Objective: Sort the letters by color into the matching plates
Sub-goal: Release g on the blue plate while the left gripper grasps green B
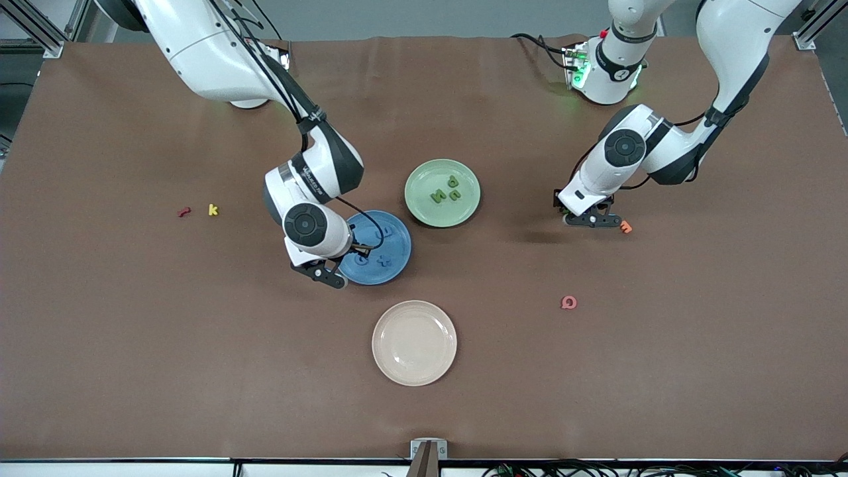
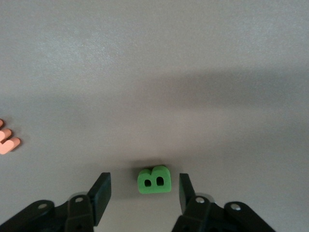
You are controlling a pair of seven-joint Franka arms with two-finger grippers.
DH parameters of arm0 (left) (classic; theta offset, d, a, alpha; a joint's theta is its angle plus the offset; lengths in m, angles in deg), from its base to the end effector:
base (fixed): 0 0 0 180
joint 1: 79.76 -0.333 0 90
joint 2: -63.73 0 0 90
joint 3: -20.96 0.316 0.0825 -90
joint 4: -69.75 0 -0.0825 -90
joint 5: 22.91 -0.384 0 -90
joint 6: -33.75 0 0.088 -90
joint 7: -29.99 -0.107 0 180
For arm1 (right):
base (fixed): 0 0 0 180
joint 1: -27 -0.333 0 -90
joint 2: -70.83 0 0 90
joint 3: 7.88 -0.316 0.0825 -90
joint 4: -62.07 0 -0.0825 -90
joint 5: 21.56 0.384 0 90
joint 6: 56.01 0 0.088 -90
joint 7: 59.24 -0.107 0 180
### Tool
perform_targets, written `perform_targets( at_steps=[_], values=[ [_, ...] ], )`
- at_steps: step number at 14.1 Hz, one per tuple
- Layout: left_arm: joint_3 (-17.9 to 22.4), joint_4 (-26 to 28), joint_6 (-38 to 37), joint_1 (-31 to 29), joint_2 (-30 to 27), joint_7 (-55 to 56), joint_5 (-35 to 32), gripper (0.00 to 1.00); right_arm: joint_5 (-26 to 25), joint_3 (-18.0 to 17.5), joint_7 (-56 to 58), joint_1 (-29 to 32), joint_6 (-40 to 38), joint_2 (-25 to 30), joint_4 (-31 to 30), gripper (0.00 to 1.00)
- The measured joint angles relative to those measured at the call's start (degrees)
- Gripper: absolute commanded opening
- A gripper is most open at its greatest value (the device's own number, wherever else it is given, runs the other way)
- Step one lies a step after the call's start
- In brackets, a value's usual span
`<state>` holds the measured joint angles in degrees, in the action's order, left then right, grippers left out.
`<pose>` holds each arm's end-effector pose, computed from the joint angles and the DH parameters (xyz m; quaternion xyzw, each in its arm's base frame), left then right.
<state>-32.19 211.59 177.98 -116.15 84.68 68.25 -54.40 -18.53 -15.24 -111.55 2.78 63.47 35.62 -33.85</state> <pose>0.4282 -0.1610 0.1958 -0.9976 0.0427 0.0490 0.0220 0.5635 0.3401 0.2337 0.9726 -0.2014 -0.1137 0.0221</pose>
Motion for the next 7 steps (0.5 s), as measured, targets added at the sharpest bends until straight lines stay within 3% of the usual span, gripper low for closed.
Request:
perform_targets(
  at_steps=[7],
  values=[
    [1.19, 0.16, 0.23, -0.26, 3.11, 0.06, -3.25, 0.61, -0.13, 0.23, -0.18, 0.04, -1.03, 0.04, 0.18, 1.0]
  ],
)
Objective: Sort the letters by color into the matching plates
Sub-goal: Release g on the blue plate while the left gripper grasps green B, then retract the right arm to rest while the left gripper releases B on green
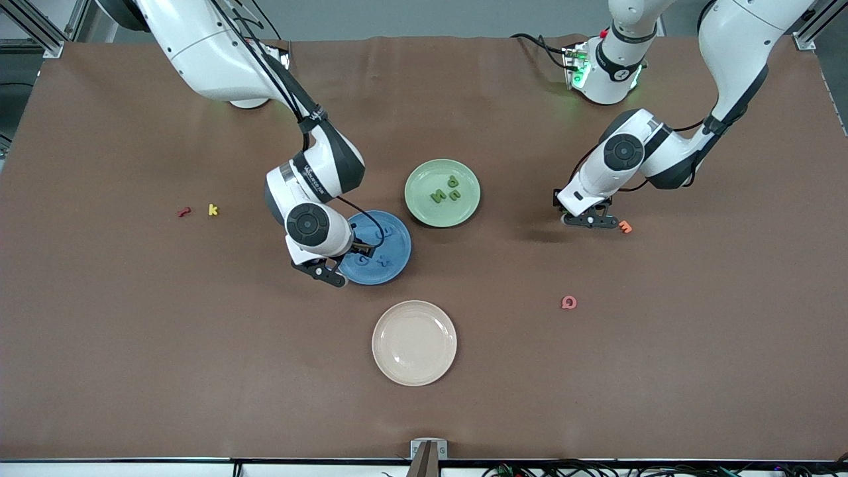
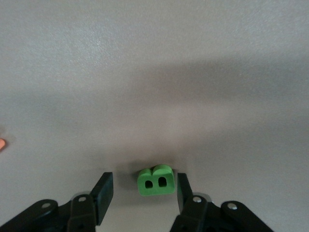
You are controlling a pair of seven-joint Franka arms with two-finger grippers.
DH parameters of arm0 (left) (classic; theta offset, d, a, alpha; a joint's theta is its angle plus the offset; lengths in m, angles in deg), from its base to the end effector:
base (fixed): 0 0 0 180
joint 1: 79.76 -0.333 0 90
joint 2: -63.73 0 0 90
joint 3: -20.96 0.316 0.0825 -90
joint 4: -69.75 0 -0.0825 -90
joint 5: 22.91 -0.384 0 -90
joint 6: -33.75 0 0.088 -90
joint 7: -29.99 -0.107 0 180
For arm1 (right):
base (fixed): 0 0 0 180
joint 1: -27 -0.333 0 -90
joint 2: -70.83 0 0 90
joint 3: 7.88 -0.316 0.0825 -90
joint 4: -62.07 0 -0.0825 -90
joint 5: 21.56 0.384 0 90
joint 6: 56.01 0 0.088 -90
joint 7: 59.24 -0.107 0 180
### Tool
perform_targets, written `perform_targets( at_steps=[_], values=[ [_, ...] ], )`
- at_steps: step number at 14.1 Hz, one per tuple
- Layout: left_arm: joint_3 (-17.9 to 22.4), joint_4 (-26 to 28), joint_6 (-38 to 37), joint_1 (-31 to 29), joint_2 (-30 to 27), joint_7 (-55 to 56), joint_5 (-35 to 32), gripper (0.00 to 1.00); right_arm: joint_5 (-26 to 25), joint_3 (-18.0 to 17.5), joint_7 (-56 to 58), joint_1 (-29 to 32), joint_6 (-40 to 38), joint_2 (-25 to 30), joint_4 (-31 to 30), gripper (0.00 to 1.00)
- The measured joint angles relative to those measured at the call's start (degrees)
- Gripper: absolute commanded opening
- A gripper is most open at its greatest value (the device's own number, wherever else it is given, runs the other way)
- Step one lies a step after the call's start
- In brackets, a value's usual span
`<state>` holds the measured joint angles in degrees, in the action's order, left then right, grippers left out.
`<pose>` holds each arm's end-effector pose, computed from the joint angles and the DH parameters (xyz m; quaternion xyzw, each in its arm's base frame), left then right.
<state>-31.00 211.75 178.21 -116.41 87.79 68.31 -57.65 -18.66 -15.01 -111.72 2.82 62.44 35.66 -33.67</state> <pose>0.4237 -0.1553 0.1789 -0.9964 0.0559 0.0621 0.0173 0.5640 0.3371 0.2341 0.9715 -0.2037 -0.1177 0.0282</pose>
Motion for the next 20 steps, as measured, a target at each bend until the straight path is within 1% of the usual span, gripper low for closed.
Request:
perform_targets(
  at_steps=[2, 4, 6, 7, 8, 9, 11, 12, 13, 17, 19, 20],
  values=[
    [0.0, 0.0, 0.02, -0.05, 0.61, 0.0, -0.01, 0.6, -1.11, 0.43, 1.16, 0.54, -1.6, 0.17, 0.88, 1.0],
    [0.0, 0.0, 0.11, -0.05, 1.1, 0.0, -0.01, 0.59, -2.67, 0.97, 5.8, 2.56, -3.67, 0.91, 1.88, 1.0],
    [0.01, 0.0, 0.18, -0.05, 1.35, 0.0, -0.01, 0.52, -3.49, 1.25, 12.9, 6.32, -5.97, 2.63, 2.17, 1.0],
    [0.01, 0.0, 0.2, -0.05, 1.39, 0.0, -0.01, 0.46, -4.2, 1.3, 16.4, 8.39, -7.42, 3.76, 2.19, 1.0],
    [0.01, 0.0, 0.2, -0.05, 1.43, 0.0, -0.01, 0.36, -4.86, 1.34, 19.61, 10.43, -8.92, 5.04, 2.21, 1.0],
    [0.03, 0.0, 0.2, -0.05, 1.46, 0.01, -0.01, 0.31, -5.39, 1.36, 22.32, 12.16, -10.27, 6.35, 2.22, 1.0],
    [-0.03, -0.07, 0.18, -0.11, 1.41, 0.01, -0.14, 0.13, -5.71, 1.41, 27.21, 15.05, -12.72, 9.14, 2.24, 1.0],
    [-0.07, -0.05, 0.18, -0.11, 1.41, 0.01, -0.5, 0.02, -5.81, 1.43, 29.6, 16.41, -14.06, 10.64, 2.26, 1.0],
    [-0.13, -0.03, 0.18, -0.11, 1.41, 0.07, -0.95, 0.0, -5.89, 1.45, 31.93, 17.8, -15.4, 12.18, 2.29, 1.0],
    [0.2, -0.66, 0.21, -0.14, 1.43, 0.34, -1.83, 0.0, -7.62, 1.46, 41.2, 23.7, -21.42, 18.02, 2.94, 1.0],
    [0.14, -1.77, 0.32, -0.18, 1.44, 0.66, -1.99, 0.0, -7.98, 1.47, 45.36, 26.51, -25.57, 19.43, 5.12, 1.0],
    [-0.51, -2.45, 0.35, -0.18, 1.47, 1.56, -2.02, 0.0, -8.04, 1.47, 46.65, 27.67, -27.74, 19.73, 6.74, 1.0]
  ],
)
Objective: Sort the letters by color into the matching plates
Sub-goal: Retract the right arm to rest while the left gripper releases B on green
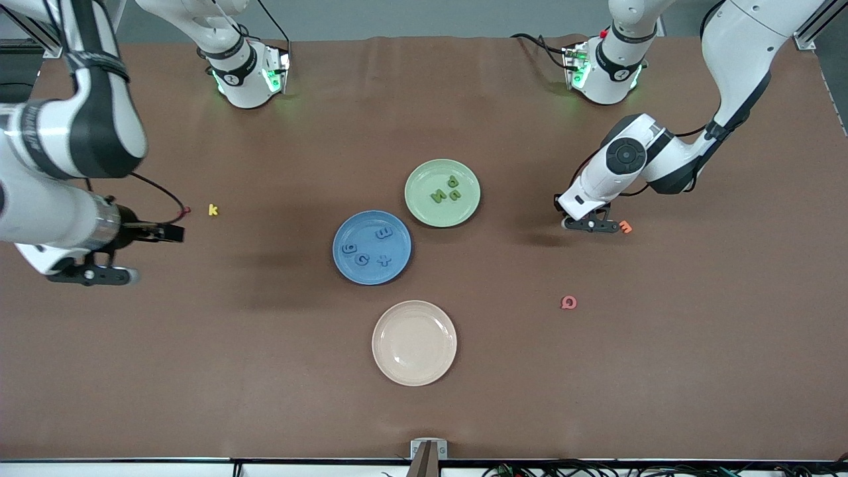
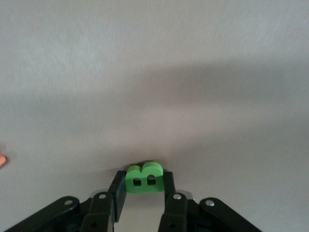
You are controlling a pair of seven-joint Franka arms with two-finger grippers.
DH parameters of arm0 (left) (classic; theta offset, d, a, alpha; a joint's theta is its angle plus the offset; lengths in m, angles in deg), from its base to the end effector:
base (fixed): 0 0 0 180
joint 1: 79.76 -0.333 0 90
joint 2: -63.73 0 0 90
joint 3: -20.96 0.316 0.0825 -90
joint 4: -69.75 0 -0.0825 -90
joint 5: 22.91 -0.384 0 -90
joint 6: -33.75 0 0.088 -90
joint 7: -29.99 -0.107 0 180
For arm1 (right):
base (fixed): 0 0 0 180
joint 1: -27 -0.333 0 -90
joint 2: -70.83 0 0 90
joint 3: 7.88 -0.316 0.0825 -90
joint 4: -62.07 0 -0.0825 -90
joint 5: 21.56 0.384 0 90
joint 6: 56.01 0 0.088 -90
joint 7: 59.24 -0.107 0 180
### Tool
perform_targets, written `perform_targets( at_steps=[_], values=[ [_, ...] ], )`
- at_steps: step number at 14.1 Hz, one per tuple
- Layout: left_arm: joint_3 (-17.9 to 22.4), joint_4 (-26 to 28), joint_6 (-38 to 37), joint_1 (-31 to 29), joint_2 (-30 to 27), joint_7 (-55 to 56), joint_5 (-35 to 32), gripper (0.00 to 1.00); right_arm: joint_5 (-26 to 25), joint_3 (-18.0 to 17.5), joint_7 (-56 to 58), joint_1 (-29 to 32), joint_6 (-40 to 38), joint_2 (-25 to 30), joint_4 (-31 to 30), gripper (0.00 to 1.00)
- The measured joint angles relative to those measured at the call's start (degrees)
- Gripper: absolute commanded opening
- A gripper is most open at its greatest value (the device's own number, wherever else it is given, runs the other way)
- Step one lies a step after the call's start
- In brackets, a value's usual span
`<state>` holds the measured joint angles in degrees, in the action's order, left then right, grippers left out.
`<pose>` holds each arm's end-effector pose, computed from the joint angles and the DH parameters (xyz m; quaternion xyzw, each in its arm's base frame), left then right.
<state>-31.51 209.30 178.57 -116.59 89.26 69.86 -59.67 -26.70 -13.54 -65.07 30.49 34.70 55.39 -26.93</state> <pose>0.4398 -0.1611 0.1861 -0.9977 0.0531 0.0418 0.0095 0.6162 0.0079 0.4758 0.9921 -0.0260 -0.1163 0.0394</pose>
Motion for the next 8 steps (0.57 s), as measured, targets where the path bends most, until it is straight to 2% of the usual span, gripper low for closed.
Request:
perform_targets(
  at_steps=[4, 8],
  values=[
    [-4.58, -3.41, -3.29, 2.36, 0.02, 8.05, -0.02, 0.0, -0.01, -0.01, 0.54, 2.75, -5.77, 0.12, 6.92, 1.0],
    [-4.94, -7.27, -5.77, 10.79, 0.27, 18.82, 0.32, 0.0, 0.06, -0.08, 0.76, 5.09, -8.69, 0.11, 12.72, 1.0]
  ],
)
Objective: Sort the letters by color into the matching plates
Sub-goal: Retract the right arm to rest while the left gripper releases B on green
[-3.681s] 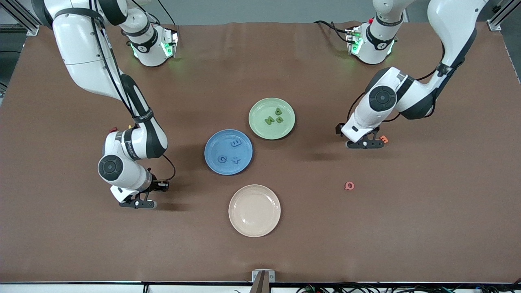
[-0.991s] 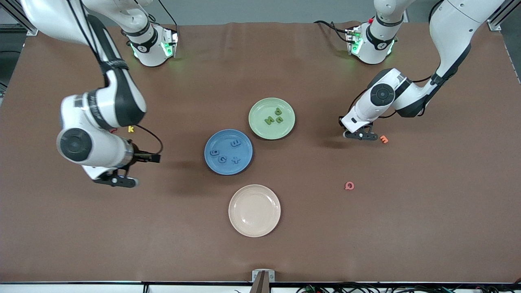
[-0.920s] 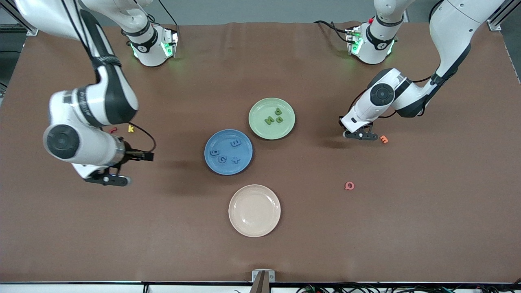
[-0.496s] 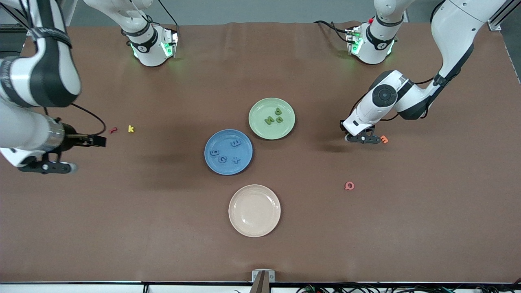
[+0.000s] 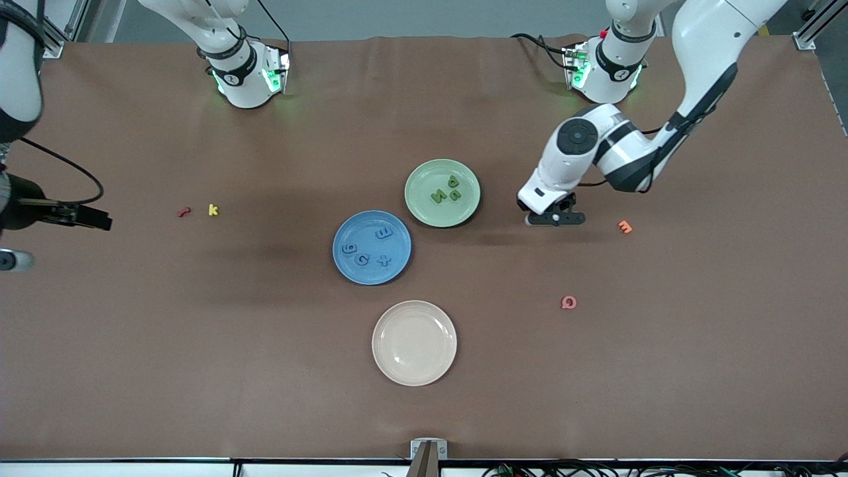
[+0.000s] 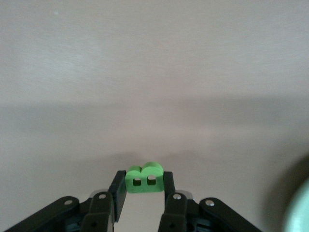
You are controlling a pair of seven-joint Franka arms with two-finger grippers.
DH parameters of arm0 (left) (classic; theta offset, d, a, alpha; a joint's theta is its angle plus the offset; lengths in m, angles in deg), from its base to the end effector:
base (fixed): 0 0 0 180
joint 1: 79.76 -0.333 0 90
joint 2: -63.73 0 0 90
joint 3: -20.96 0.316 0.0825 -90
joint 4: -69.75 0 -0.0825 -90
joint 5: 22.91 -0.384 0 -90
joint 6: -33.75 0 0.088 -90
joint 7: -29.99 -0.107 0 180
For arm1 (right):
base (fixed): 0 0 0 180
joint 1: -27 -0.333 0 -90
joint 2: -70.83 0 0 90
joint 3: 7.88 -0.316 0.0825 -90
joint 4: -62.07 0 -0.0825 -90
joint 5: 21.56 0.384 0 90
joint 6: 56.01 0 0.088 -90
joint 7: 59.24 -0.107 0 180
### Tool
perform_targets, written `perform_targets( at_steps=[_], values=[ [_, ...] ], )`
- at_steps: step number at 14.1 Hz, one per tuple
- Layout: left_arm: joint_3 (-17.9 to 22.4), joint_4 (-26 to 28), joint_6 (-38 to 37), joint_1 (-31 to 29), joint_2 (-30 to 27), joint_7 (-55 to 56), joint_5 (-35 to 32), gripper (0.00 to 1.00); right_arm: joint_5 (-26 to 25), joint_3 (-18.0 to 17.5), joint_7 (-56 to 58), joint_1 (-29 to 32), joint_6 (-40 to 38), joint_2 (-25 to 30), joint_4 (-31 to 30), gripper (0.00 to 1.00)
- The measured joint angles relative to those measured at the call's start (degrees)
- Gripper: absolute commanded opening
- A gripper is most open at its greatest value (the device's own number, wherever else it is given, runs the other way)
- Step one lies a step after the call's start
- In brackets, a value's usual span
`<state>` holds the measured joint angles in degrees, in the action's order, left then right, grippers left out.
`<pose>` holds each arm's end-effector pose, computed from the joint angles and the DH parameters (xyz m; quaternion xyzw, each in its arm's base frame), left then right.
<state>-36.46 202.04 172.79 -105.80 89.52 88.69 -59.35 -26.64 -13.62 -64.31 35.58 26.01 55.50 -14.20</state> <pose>0.4310 -0.2782 0.2307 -0.9998 -0.0024 0.0068 0.0178 0.6162 -0.0495 0.5684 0.9935 -0.0719 -0.0822 0.0325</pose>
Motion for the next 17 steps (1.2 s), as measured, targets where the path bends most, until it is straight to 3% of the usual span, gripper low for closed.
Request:
perform_targets(
  at_steps=[5, 10, 11, 12, 13, 15, 17],
  values=[
    [-0.04, -8.66, -6.15, 11.83, 3.71, 12.44, 3.5, 0.0, 0.48, -1.54, 0.02, -0.12, -2.56, 0.09, 0.93, 1.0],
    [2.0, -15.3, -7.23, 20.87, 10.28, 23.28, 3.68, 0.04, 3.19, -1.55, 0.01, -0.08, -3.77, 1.81, -0.21, 1.0],
    [3.5, -16.56, -7.23, 23.29, 11.24, 25.43, 3.68, 0.11, 3.45, -1.48, 0.03, -0.03, -3.76, 2.58, -0.64, 1.0],
    [5.4, -17.86, -7.23, 26.03, 11.92, 27.34, 3.68, 0.69, 3.64, -1.44, 0.05, -0.02, -3.72, 3.43, -1.21, 1.0],
    [7.37, -19.07, -7.23, 28.72, 12.4, 28.84, 3.68, 0.99, 3.73, -1.42, 0.06, -0.03, -3.59, 4.26, -1.77, 1.0],
    [10.42, -21.06, -7.23, 32.98, 13.04, 30.2, 3.67, 1.0, 3.85, -0.27, 0.13, -1.34, -2.34, 6.1, -3.55, 1.0],
    [11.56, -22.48, -7.26, 34.47, 13.26, 30.49, 3.67, 1.0, 3.87, 3.83, 0.19, -5.67, 0.12, 8.54, -6.75, 1.0]
  ],
)
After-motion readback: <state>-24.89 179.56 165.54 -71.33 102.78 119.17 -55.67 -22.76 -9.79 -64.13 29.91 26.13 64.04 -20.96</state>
